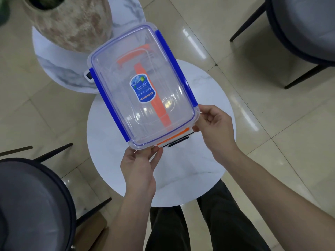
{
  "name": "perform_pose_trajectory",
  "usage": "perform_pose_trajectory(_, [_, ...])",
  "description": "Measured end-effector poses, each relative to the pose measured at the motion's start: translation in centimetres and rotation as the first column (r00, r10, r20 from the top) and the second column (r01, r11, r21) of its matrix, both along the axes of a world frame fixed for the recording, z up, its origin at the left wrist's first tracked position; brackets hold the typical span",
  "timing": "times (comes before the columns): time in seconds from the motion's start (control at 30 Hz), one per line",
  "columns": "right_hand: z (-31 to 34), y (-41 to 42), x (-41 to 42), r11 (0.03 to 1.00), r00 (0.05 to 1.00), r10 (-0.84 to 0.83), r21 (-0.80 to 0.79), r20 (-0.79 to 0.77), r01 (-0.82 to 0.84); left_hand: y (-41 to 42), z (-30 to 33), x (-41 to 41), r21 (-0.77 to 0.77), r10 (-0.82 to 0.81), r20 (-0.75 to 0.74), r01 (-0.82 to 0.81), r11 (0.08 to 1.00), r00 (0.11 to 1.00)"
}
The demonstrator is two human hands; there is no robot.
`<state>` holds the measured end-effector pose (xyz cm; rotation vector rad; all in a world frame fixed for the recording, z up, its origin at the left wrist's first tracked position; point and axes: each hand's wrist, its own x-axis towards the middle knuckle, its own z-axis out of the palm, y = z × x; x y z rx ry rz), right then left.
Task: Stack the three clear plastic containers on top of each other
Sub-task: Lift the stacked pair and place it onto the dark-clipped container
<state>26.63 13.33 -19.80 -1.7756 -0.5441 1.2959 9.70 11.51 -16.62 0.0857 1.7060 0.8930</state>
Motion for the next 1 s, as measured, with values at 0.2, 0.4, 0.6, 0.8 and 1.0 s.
perform_pose_trajectory(0.2, [0.6, 0.0, 0.1, 1.000, 1.000, -0.001, -0.007, -0.024, 0.001, 0.0, -0.3, -0.5, 0.008, 0.000, 0.035, -0.001, 1.000, 0.999])
perform_pose_trajectory(0.4, [0.7, 0.0, -0.1, 0.999, 1.000, 0.012, -0.031, -0.016, -0.012, -0.1, -1.0, -1.3, 0.011, -0.020, 0.044, 0.019, 1.000, 0.999])
perform_pose_trajectory(0.6, [0.3, -0.4, -0.5, 0.999, 1.000, -0.012, -0.037, -0.010, 0.012, -0.3, -1.5, -1.9, 0.003, -0.087, 0.006, 0.087, 0.996, 0.996])
perform_pose_trajectory(0.8, [-0.5, -2.1, -1.1, 0.977, 0.973, -0.174, -0.153, -0.154, 0.150, -1.6, -2.5, -2.2, -0.032, -0.072, -0.005, 0.072, 0.997, 0.997])
perform_pose_trajectory(1.0, [-1.1, -4.7, -3.6, 0.953, 0.959, -0.211, -0.259, -0.187, 0.159, -2.6, -3.3, -4.3, -0.033, -0.018, 0.059, 0.020, 0.999, 0.998])
